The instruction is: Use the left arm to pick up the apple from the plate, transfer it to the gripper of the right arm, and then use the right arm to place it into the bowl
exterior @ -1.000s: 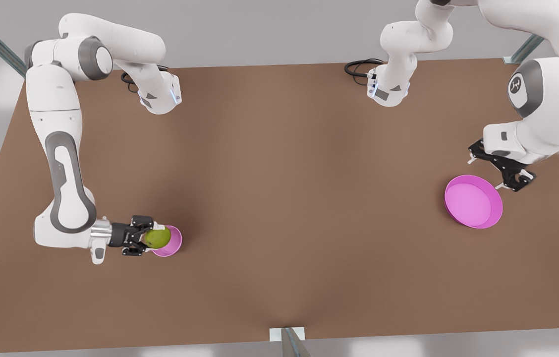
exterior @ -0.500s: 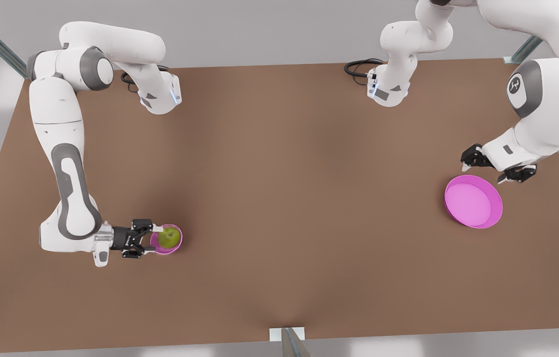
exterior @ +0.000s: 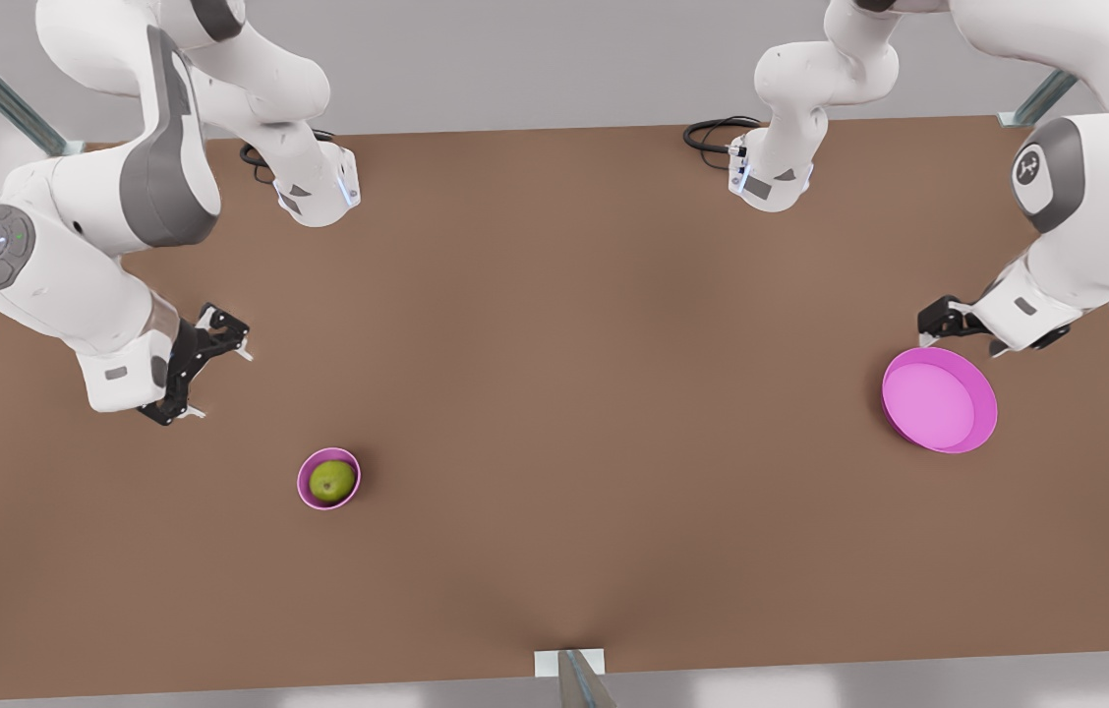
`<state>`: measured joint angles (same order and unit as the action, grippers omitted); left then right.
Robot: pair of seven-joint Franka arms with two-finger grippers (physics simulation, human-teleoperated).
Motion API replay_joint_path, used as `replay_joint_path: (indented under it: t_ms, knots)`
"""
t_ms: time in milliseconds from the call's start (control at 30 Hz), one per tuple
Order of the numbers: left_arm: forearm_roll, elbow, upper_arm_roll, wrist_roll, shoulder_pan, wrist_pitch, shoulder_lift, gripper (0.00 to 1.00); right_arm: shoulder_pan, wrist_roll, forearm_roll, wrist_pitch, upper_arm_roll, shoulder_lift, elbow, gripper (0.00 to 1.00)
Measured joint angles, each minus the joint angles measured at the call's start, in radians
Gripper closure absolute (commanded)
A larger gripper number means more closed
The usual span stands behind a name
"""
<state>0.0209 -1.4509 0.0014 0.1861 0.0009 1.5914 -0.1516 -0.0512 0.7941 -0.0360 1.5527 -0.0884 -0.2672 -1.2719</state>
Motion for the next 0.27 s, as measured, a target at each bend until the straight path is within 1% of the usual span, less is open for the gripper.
replay_joint_path:
  t_ms: [67,267]
  knots:
    - [0.001,0.011,0.000,-0.018,-0.001,0.002,-0.010,0.00,-0.012,-0.100,0.023,-0.070,0.024,-0.054,0.098,0.00]
    - [0.003,0.020,0.000,-0.062,-0.002,0.008,-0.017,0.00,-0.031,-0.342,0.071,-0.146,0.021,-0.071,0.128,0.00]
